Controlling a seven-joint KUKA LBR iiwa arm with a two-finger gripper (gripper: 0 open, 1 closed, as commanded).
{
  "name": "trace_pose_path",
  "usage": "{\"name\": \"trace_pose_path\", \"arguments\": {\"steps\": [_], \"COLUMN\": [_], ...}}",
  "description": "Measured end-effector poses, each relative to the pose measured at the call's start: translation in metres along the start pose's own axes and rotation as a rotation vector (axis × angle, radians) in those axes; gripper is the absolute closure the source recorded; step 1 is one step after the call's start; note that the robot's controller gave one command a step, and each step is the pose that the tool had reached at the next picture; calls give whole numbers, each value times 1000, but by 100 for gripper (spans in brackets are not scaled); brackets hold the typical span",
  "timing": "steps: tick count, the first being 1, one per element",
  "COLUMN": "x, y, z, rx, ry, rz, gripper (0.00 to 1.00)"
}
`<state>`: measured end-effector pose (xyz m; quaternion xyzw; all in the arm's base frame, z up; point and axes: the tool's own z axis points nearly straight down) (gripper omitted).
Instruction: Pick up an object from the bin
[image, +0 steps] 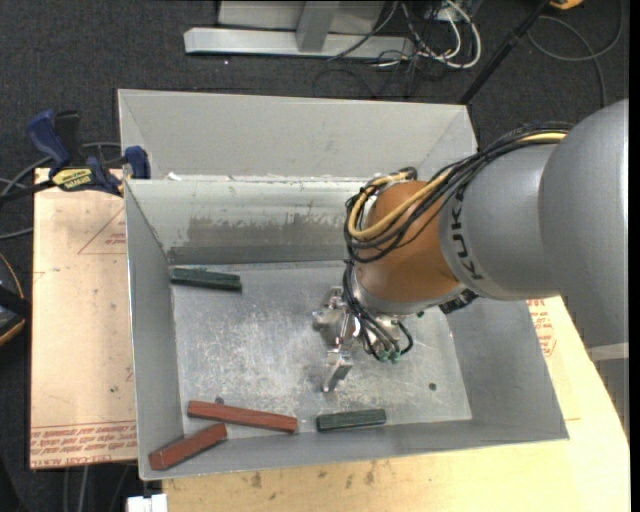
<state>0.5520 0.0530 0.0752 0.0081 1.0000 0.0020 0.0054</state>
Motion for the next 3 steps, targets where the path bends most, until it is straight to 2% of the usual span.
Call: {"name": "trace_pose_path", "arguments": {"steps": [1, 2, 3], "x": [-77, -77, -68], "y": [-39, -39, -37], "z": [-6, -6, -192], "rx": [2, 2, 3], "ry": [4, 4, -1], "rz": [-100, -100, -123], "gripper": [100, 100, 100]}}
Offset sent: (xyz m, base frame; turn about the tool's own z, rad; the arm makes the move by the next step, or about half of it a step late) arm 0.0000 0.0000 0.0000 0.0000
